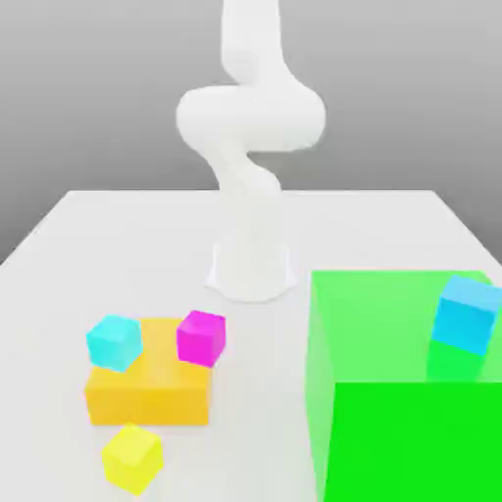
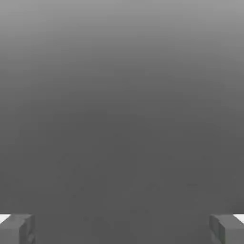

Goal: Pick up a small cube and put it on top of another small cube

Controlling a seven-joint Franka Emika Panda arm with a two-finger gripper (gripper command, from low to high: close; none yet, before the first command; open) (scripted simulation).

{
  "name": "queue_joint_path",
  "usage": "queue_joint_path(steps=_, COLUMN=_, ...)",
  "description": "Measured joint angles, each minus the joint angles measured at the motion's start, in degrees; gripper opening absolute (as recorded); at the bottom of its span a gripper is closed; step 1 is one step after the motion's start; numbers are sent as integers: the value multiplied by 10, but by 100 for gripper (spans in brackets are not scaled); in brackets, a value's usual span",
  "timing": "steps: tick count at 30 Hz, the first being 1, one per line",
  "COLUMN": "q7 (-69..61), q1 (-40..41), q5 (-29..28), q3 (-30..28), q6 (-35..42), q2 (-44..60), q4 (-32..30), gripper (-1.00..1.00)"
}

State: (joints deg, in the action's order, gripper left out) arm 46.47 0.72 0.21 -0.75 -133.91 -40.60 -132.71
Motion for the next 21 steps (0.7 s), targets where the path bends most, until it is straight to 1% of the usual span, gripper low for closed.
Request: queue_joint_path(steps=21, q7=42, q1=67, q5=34, q3=-64, q6=-179, q2=440, q4=-78, gripper=0)
